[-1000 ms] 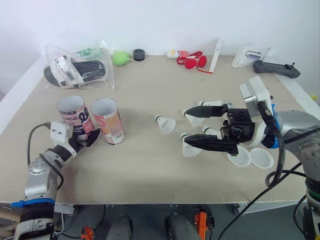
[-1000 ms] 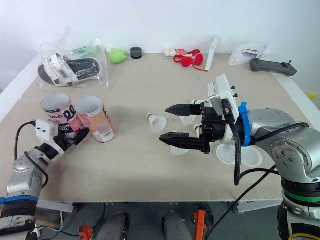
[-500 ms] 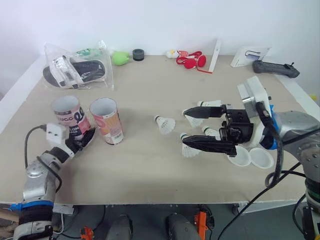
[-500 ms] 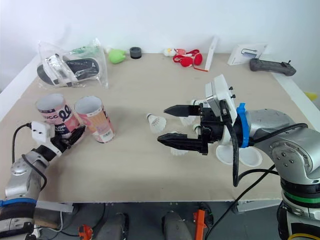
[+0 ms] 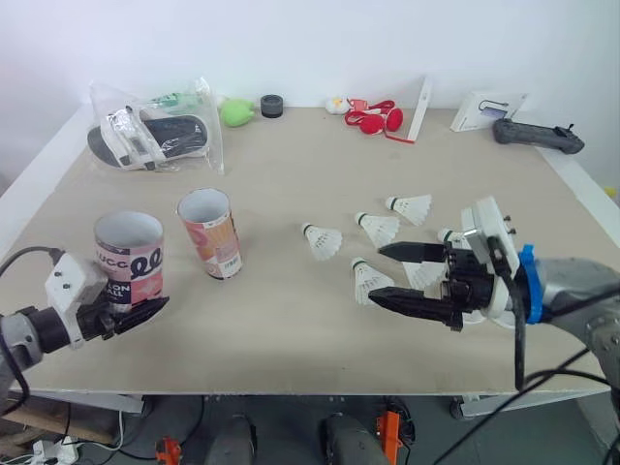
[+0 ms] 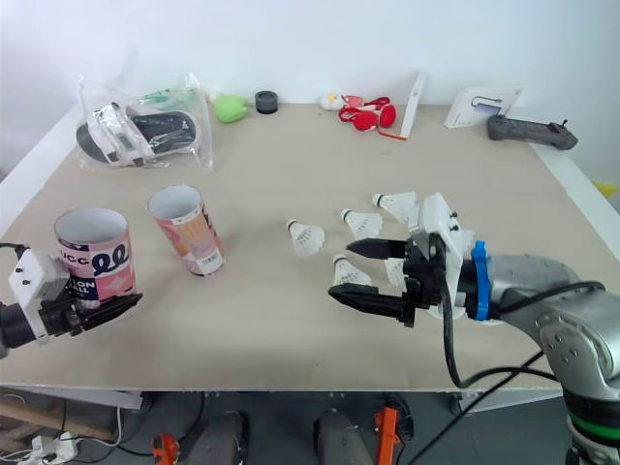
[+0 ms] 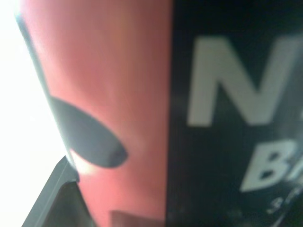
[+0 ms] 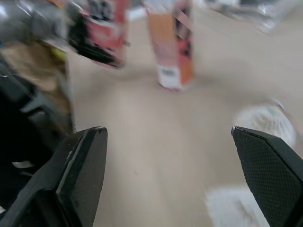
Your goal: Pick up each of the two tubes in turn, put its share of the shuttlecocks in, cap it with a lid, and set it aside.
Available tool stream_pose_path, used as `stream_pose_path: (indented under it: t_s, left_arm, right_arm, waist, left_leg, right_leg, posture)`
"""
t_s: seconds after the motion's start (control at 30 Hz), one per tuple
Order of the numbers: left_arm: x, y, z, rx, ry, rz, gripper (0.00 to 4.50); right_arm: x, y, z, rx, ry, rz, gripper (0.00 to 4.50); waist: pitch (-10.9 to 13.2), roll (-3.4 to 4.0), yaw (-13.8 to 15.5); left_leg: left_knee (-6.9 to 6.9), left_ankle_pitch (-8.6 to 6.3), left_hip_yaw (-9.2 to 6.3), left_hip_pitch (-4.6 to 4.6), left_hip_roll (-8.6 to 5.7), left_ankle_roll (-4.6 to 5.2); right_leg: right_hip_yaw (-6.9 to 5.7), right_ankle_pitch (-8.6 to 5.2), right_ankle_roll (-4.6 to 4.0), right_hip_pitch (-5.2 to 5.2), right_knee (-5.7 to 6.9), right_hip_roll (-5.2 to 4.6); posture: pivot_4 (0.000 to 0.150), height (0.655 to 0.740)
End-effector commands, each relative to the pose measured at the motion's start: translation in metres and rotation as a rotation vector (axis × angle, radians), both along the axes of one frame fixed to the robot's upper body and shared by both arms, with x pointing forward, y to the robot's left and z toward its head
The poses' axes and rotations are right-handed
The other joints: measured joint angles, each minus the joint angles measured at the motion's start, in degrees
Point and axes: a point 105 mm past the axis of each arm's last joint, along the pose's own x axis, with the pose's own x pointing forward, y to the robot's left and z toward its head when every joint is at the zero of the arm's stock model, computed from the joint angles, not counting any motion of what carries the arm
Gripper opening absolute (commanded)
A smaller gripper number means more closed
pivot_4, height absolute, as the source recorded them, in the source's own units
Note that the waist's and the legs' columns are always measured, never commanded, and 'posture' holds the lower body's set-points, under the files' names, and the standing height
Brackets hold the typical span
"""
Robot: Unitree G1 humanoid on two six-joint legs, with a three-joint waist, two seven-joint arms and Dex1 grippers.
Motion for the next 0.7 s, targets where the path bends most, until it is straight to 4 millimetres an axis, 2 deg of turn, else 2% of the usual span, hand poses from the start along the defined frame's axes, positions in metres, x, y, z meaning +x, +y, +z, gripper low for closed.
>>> stream_pose_path:
  t_s: [0.03, 0.13, 0.3, 0.5, 0.7]
  left_arm:
    - [-0.018, -0.013, 0.01, 0.062, 0.116, -0.129, 3.08]
    - [-0.025, -0.025, 0.005, 0.156, 0.218, -0.225, 3.08]
    - [-0.02, -0.045, -0.008, 0.26, 0.259, -0.331, 3.08]
    - [-0.015, -0.063, -0.019, 0.328, 0.282, -0.409, 3.08]
    - [-0.014, -0.063, -0.027, 0.392, 0.304, -0.436, 3.08]
  right_arm:
    - [-0.012, 0.005, 0.003, -0.022, -0.058, -0.018, 4.5]
    - [-0.019, 0.014, -0.013, -0.037, -0.047, -0.054, 4.5]
    - [-0.006, 0.018, -0.04, -0.129, -0.114, -0.231, 4.5]
    - [0.002, 0.022, -0.057, -0.171, -0.136, -0.363, 4.5]
    - [0.007, 0.031, -0.064, -0.123, -0.117, -0.432, 4.5]
  waist:
    - [0.09, 0.16, -0.02]
    - [0.08, 0.15, -0.05]
    - [0.08, 0.13, -0.05]
    - [0.07, 0.12, -0.13]
    - [0.06, 0.1, -0.18]
  left_leg:
    - [0.0, 0.0, 0.02, 0.0, -0.02, 0.0]
    - [-0.16, 0.0, 0.05, 0.03, 0.01, 0.0]
    - [-0.29, 0.01, 0.04, 0.0, 0.08, 0.0]
    - [-0.33, 0.02, 0.09, -0.23, 0.1, -0.02]
    - [-0.34, 0.02, 0.06, -0.43, 0.1, -0.02]
  right_leg:
    - [0.01, -0.01, 0.01, -0.01, 0.01, -0.02]
    - [0.04, -0.05, -0.04, -0.07, 0.01, 0.03]
    - [0.03, -0.06, -0.13, -0.23, 0.01, 0.13]
    - [0.08, -0.03, -0.15, -0.5, 0.02, 0.17]
    - [0.09, -0.05, -0.16, -0.68, 0.03, 0.21]
  posture:
    - [0.15, 0.74]
    - [0.15, 0.74]
    - [0.15, 0.74]
    - [0.15, 0.74]
    - [0.15, 0.74]
